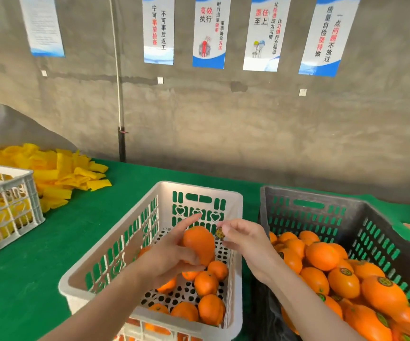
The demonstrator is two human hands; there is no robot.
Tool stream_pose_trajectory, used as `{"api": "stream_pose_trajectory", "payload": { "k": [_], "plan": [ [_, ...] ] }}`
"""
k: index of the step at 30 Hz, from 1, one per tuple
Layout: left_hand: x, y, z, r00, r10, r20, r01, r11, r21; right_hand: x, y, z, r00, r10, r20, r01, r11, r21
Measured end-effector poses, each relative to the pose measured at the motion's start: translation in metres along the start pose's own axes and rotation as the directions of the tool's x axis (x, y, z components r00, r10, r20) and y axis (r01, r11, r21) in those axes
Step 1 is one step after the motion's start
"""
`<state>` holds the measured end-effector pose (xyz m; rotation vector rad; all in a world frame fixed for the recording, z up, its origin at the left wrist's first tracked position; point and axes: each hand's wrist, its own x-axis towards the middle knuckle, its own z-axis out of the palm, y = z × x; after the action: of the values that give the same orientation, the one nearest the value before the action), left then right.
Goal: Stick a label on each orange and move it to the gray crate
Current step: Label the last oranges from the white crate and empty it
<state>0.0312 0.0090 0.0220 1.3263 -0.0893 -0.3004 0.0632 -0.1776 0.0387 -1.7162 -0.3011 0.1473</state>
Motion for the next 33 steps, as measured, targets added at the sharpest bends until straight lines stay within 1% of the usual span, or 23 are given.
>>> {"api": "stream_pose_trajectory", "payload": {
  "k": [2,4,8,10,13,15,18,20,22,24,26,27,30,31,33],
  "plan": [
    [-0.011,0.002,0.011,0.999,0.049,-0.009,-0.049,0.999,0.013,-0.011,-0.006,0.0,0.997,-0.006,0.078,0.003,0.999,0.045],
    [-0.02,0.004,0.022,0.996,0.084,-0.006,-0.084,0.996,-0.003,-0.024,-0.012,0.001,0.992,-0.034,0.117,0.027,0.998,0.064],
    [-0.032,0.006,0.047,0.993,0.106,0.049,-0.1,0.989,-0.108,-0.051,-0.019,-0.005,0.983,-0.126,0.133,0.124,0.992,0.017],
    [-0.039,0.004,0.058,0.995,0.089,0.047,-0.08,0.984,-0.161,-0.063,-0.022,-0.009,0.978,-0.162,0.128,0.164,0.986,-0.003],
    [-0.047,0.0,0.073,0.998,0.055,0.022,-0.047,0.963,-0.264,-0.079,-0.025,-0.014,0.969,-0.23,0.095,0.24,0.964,-0.116],
    [-0.051,-0.001,0.084,0.999,0.031,-0.009,-0.032,0.953,-0.301,-0.087,-0.024,-0.017,0.958,-0.275,0.081,0.286,0.935,-0.208],
    [-0.055,-0.002,0.099,0.999,0.004,-0.045,-0.019,0.939,-0.343,-0.098,-0.023,-0.021,0.944,-0.322,0.068,0.328,0.903,-0.276],
    [-0.058,-0.005,0.105,0.998,-0.002,-0.059,-0.02,0.93,-0.366,-0.106,-0.021,-0.021,0.913,-0.405,0.048,0.396,0.852,-0.343],
    [-0.059,-0.009,0.11,0.999,-0.017,-0.045,-0.001,0.927,-0.375,-0.114,-0.019,-0.02,0.859,-0.51,0.034,0.471,0.764,-0.44],
    [-0.06,-0.014,0.114,0.999,-0.031,-0.027,0.019,0.925,-0.379,-0.12,-0.016,-0.02,0.825,-0.564,0.03,0.502,0.708,-0.497],
    [-0.06,-0.018,0.117,0.999,-0.029,-0.034,0.014,0.922,-0.386,-0.125,-0.011,-0.023,0.815,-0.58,0.024,0.507,0.691,-0.516],
    [-0.06,-0.019,0.119,0.999,-0.026,-0.039,0.009,0.923,-0.385,-0.127,-0.009,-0.024,0.821,-0.571,0.016,0.496,0.699,-0.515],
    [-0.058,-0.025,0.127,0.999,-0.033,-0.022,0.024,0.937,-0.348,-0.132,-0.004,-0.034,0.867,-0.497,-0.028,0.437,0.786,-0.437],
    [-0.058,-0.026,0.131,0.999,-0.033,-0.015,0.025,0.942,-0.336,-0.133,-0.003,-0.038,0.878,-0.478,-0.016,0.429,0.803,-0.414],
    [-0.055,-0.026,0.144,1.0,0.002,0.024,0.006,0.947,-0.321,-0.135,-0.002,-0.048,0.9,-0.432,0.058,0.417,0.813,-0.407]
  ]
}}
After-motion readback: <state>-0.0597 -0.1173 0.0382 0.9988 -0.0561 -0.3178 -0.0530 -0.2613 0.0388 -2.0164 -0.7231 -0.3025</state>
